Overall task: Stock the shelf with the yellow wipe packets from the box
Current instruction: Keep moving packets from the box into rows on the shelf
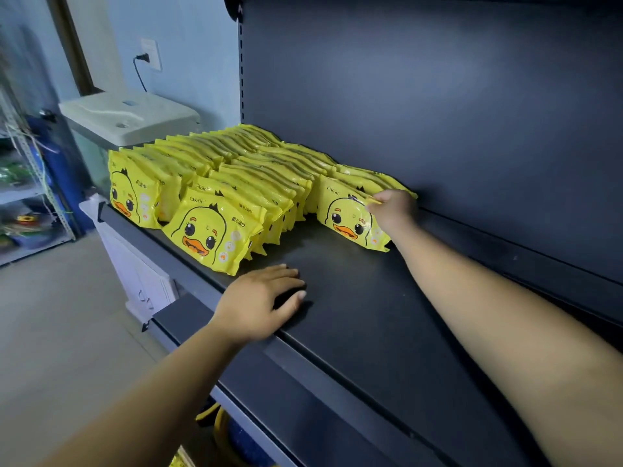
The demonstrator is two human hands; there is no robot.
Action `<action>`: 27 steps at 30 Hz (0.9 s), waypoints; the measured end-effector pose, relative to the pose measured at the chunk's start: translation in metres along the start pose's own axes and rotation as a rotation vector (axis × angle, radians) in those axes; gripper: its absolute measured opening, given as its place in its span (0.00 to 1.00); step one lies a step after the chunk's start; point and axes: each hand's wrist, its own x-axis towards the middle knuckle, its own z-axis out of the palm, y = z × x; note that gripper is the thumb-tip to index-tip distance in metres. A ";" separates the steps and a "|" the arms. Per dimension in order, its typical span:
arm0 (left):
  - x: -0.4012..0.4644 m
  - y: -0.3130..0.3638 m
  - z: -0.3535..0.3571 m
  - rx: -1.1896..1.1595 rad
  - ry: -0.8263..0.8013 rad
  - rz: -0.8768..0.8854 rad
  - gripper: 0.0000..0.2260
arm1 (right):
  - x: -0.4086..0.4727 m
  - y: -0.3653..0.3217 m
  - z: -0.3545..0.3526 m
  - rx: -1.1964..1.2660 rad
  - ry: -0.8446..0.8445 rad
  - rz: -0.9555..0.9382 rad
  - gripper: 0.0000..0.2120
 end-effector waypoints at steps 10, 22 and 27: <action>0.000 -0.004 0.003 0.025 0.068 0.021 0.19 | 0.004 0.001 0.008 -0.274 0.109 -0.089 0.16; -0.110 0.001 -0.049 -0.061 0.212 -0.035 0.17 | -0.181 -0.070 0.015 -0.121 -0.062 -0.511 0.13; -0.217 -0.026 -0.068 0.051 0.207 -0.067 0.12 | -0.305 -0.079 0.056 -0.147 -0.252 -0.633 0.14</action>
